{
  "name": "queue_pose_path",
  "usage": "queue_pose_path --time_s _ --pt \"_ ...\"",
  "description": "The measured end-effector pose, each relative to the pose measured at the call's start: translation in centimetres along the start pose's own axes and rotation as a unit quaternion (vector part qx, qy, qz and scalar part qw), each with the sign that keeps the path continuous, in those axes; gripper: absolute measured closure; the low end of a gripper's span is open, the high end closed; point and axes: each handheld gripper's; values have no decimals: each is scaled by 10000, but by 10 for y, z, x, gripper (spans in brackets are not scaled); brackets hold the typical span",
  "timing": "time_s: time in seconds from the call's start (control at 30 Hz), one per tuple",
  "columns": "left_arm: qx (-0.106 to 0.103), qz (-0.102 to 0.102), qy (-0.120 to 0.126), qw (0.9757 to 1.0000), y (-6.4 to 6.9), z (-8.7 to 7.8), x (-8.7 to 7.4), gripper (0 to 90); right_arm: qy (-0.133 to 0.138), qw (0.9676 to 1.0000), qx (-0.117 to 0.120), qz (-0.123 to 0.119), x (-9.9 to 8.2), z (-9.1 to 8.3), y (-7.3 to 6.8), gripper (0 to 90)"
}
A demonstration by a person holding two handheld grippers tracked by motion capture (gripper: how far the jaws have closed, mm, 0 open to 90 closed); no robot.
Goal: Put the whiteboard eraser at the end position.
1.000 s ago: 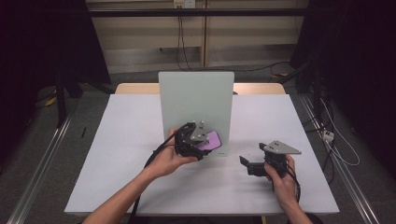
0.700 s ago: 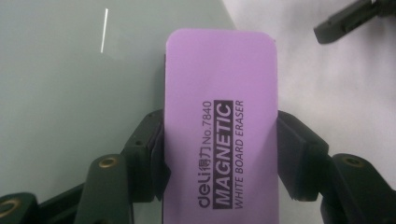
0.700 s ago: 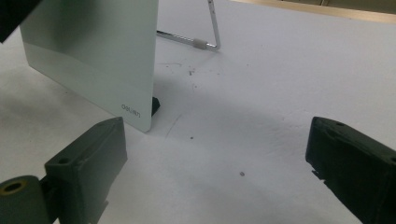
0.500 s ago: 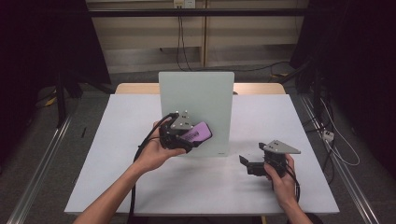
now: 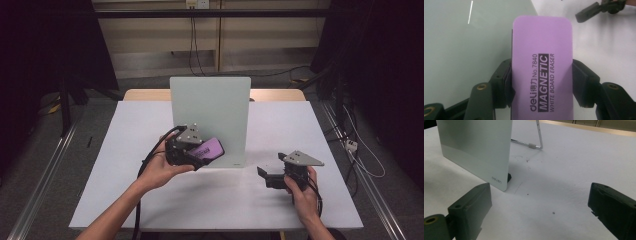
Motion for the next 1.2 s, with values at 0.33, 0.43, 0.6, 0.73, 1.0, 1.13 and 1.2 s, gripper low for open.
queue_pose_path --time_s 0.33,0.43,0.6,0.73,1.0,1.13,1.2 --pt "-121 -80 -226 9996 0 -1 -7 412 -5 10000 -31 36 1 1 -1 51" --pt "-129 -48 -337 9993 2 2 -6 412 2 10000 -32 16 0 0 0 51" --pt "-309 93 -564 9979 8 10 -5 412 0 10000 25 -27 -1 -2 0 51" --pt "-435 174 -660 9967 13 15 -3 412 36 10000 30 -42 -1 -3 2 51" --pt "-615 139 -812 9947 18 23 -6 411 77 10000 24 56 -1 -4 4 50" --pt "-691 142 -893 9935 22 29 -8 411 59 10000 37 44 -1 -2 4 51" --pt "-715 144 -933 9930 23 31 -9 411 51 10000 47 31 0 -2 4 51"
Point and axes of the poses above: each handheld gripper's, and its own axes: z roughly forward along the jaws, x roughly out of its top, y roughly to its right, and after that the axes turned 5 degrees about z, right-handed
